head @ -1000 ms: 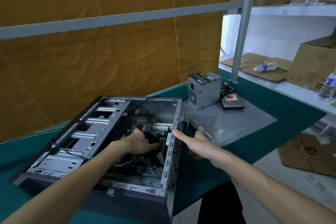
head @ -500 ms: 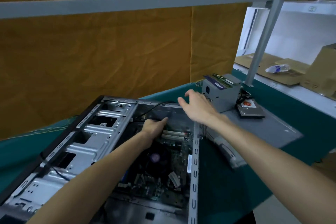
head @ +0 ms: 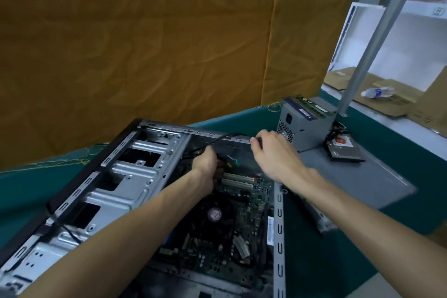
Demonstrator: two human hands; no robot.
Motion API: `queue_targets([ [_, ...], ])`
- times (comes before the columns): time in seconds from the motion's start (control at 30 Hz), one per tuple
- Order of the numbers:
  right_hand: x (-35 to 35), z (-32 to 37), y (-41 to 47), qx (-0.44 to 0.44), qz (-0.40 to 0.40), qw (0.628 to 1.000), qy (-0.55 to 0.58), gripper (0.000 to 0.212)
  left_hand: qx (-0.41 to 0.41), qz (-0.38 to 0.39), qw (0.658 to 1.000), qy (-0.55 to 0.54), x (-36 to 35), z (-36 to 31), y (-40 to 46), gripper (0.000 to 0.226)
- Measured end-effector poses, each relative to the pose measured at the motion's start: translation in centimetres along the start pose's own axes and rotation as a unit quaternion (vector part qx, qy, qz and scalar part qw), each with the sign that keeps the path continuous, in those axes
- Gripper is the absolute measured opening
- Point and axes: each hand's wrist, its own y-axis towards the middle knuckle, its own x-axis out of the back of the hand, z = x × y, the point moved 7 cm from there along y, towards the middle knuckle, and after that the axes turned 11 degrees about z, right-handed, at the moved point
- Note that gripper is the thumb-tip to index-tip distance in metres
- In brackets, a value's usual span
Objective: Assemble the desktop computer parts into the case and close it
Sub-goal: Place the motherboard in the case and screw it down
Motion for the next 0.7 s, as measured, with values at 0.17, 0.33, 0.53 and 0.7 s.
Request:
queue_targets([
  [0.17,1.2,5.7,-2.8,0.251,-0.023,0.961,-0.115,0.009,-0.017,0.032,0.951,0.307,2.6,-1.8,-2.2,0.03],
  [0.33,-4.9,6.1,-2.7,0.134,0.333,0.896,-0.261,0.026,-0.011,0.091,0.848,0.522,1.9,-0.7,-4.2,0.055],
  [0.53,-6.5,5.1,-2.1,0.067,0.419,0.846,-0.323,0.021,0.046,0.175,0.739,0.649,1.8,2.2,-6.0,0.106],
  [0.7,-5.8,5.1,-2.5,0.066,0.41,0.836,-0.358,0.018,0.024,0.199,0.729,0.655,1.2,2.1,-6.9,0.096],
])
